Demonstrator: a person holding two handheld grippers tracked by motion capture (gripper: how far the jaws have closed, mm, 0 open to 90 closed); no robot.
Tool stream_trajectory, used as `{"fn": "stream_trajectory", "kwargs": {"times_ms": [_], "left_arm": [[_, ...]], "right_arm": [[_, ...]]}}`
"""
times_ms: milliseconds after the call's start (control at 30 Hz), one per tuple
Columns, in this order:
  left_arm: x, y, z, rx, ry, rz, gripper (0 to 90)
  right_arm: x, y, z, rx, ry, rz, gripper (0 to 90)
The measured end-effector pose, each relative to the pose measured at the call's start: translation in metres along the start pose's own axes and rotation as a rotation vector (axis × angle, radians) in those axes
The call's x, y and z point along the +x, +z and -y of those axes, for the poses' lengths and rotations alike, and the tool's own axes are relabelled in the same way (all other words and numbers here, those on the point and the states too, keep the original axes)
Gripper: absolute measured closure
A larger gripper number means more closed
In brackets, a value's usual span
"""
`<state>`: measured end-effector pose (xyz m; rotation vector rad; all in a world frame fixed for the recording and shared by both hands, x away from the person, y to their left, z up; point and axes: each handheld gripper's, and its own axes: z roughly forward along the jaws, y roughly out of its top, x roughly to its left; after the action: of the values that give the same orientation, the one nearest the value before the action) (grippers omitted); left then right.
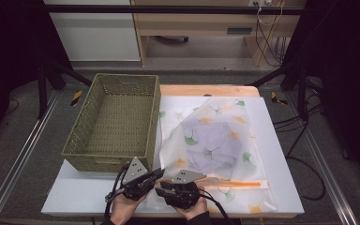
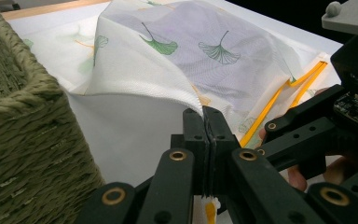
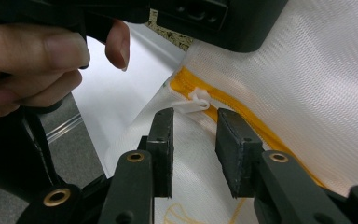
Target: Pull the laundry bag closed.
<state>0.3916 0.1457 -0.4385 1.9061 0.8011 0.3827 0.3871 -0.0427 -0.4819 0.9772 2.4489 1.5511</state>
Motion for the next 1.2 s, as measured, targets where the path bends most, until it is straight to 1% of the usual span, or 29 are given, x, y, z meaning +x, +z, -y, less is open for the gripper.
{"fn": "stream_trajectory", "kwargs": {"times_ms": [67, 133, 333, 400, 500, 600, 733, 833, 933, 1000, 1033, 1100, 1200], "left_arm": [[-0.001, 0.0, 0.0, 0.0, 0.003, 0.001, 88.1], [-0.001, 0.0, 0.0, 0.0, 0.003, 0.002, 88.1], [0.0, -0.001, 0.0, -0.002, 0.003, 0.001, 88.1], [0.001, -0.001, 0.0, -0.001, 0.002, 0.001, 88.1], [0.001, -0.001, 0.0, -0.003, 0.004, -0.001, 88.1], [0.001, -0.001, -0.001, -0.005, 0.001, -0.002, 88.1], [0.001, -0.001, -0.001, -0.005, 0.001, -0.003, 88.1], [0.001, -0.001, -0.001, -0.005, 0.003, -0.002, 88.1], [0.001, -0.001, -0.001, -0.005, 0.001, 0.0, 88.2], [0.0, -0.001, -0.001, -0.005, 0.001, 0.001, 88.1], [0.0, -0.001, -0.001, -0.005, 0.002, 0.002, 88.1], [0.0, -0.001, -0.001, -0.001, 0.003, 0.005, 88.1], [-0.002, -0.001, -0.001, -0.004, 0.007, 0.01, 88.2]], "right_arm": [[0.0, 0.001, 0.0, -0.005, 0.006, 0.002, 68.0], [-0.001, 0.001, 0.0, -0.009, 0.013, 0.008, 70.8], [-0.006, 0.001, 0.002, -0.001, 0.041, 0.026, 87.1], [-0.008, -0.001, 0.003, -0.004, 0.056, 0.033, 88.3], [-0.011, -0.005, 0.003, -0.005, 0.063, 0.049, 88.7], [-0.01, -0.008, 0.003, -0.009, 0.065, 0.051, 88.9], [-0.009, -0.011, 0.004, -0.011, 0.062, 0.042, 90.0], [-0.009, -0.013, 0.005, -0.021, 0.056, 0.05, 90.0], [-0.01, -0.014, 0.005, -0.016, 0.056, 0.045, 88.9], [-0.009, -0.013, 0.005, -0.013, 0.053, 0.018, 78.0], [-0.008, -0.011, 0.006, -0.007, 0.045, 0.01, 75.0], [-0.005, -0.007, 0.006, 0.0, 0.03, 0.01, 72.6], [-0.003, -0.002, 0.004, 0.006, 0.011, 0.036, 72.4]]}}
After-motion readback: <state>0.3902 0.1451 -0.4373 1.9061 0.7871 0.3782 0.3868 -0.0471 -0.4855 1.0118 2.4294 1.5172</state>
